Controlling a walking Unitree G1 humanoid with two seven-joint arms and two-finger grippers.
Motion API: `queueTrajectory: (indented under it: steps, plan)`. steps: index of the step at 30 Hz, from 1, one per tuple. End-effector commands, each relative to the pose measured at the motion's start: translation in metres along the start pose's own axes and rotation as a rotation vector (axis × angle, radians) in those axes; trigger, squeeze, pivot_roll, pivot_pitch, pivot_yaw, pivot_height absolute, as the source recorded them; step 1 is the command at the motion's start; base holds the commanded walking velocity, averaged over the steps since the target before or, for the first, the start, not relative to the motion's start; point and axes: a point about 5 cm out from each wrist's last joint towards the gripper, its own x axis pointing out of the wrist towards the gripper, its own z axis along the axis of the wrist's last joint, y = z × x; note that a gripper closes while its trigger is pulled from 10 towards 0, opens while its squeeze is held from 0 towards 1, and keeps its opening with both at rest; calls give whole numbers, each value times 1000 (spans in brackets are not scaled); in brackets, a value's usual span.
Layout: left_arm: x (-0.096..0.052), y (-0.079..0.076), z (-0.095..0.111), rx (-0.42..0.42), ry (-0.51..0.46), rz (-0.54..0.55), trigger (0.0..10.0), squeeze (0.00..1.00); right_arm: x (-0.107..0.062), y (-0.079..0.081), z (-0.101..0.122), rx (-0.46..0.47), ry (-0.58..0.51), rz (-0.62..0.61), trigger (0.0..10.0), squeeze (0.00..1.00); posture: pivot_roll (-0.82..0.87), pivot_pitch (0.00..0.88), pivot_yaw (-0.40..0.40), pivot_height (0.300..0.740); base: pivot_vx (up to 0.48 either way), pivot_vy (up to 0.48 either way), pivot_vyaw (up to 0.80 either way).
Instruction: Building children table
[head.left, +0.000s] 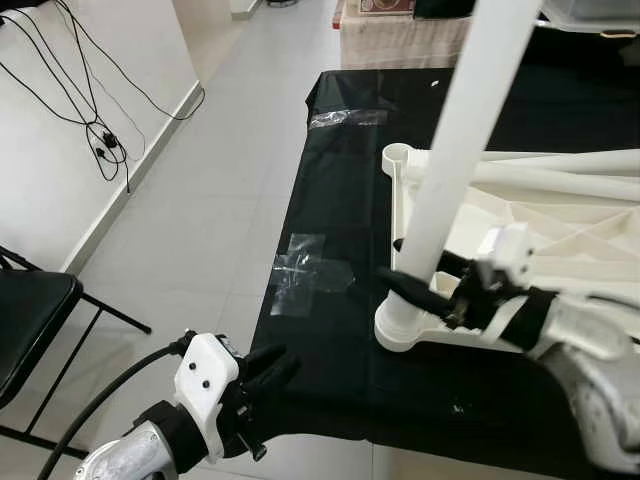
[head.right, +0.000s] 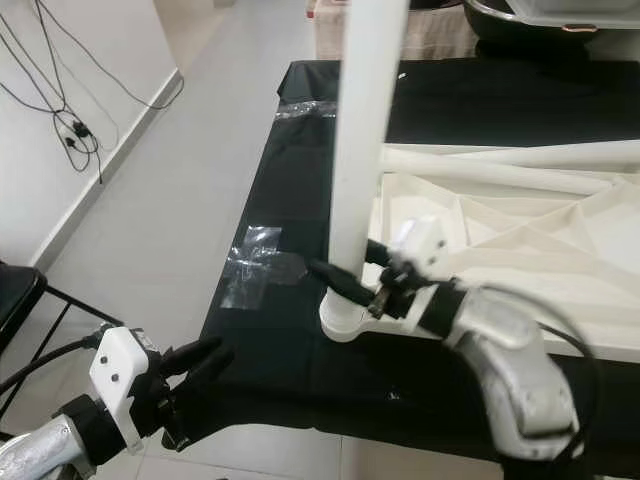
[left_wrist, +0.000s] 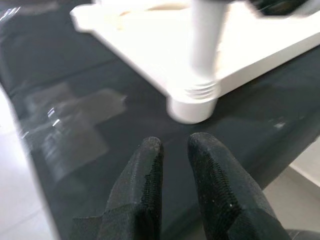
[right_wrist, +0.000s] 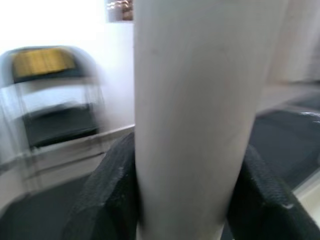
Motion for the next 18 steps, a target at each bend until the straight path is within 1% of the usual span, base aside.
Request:
queueTrajectory:
  steps: [1,2,3,4,5,6,7,8,10,12,13,14,15,17,18]
  plan:
    - [-3,0,-2,-3,17,-4,10000,0,-13,-1,-45,-91,321,-447,0,0,61,192,51,740,0,0,0]
    - [-3,1,-3,-3,18,-4,10000,0,-11,19,-43,-65,310,-466,0,0,64,194,51,740,0,0,0]
    - [-3,1,-3,-3,18,-4,10000,0,-11,19,-43,-65,310,-466,0,0,64,194,51,740,0,0,0]
    - [-2,1,-4,-4,19,-4,10000,0,-8,38,-42,-1,305,-404,0,0,56,188,52,740,0,0,0]
    - [-1,1,-4,-5,17,-5,10000,0,-5,44,-42,22,297,-385,0,0,59,184,48,740,0,0,0]
    - [0,0,-3,-5,15,-5,10000,0,-3,45,-42,22,296,-382,0,0,62,184,47,740,0,0,0]
    - [2,1,-3,-4,12,-5,10000,0,1,40,-40,18,289,-390,0,0,62,185,43,740,0,0,0]
    - [2,1,-3,-4,12,-5,10000,0,1,40,-40,18,289,-390,0,0,62,185,43,740,0,0,0]
    - [3,1,-3,-3,9,-3,10000,0,5,33,-37,22,270,-416,0,0,57,179,42,740,0,0,0]
    - [3,2,-3,-2,8,-2,10000,0,7,33,-35,23,267,-438,0,0,58,179,42,740,0,0,0]
    - [3,2,-4,-2,8,0,10000,0,11,32,-31,47,236,-462,10000,0,53,175,41,740,0,0,0]
    - [4,2,-4,-2,7,0,10000,0,13,34,-28,82,205,-439,10000,0,51,175,41,740,0,0,0]
    - [4,2,-4,-2,6,-1,10000,0,16,35,-23,121,155,-391,10000,1000,49,174,40,740,0,0,0]
    - [4,2,-4,-2,6,-1,10000,0,16,35,-23,121,155,-391,10000,1000,49,174,40,740,0,0,0]
    - [5,2,-4,-3,5,-1,10000,0,17,37,-19,144,121,-358,10000,1000,49,175,40,740,0,0,0]
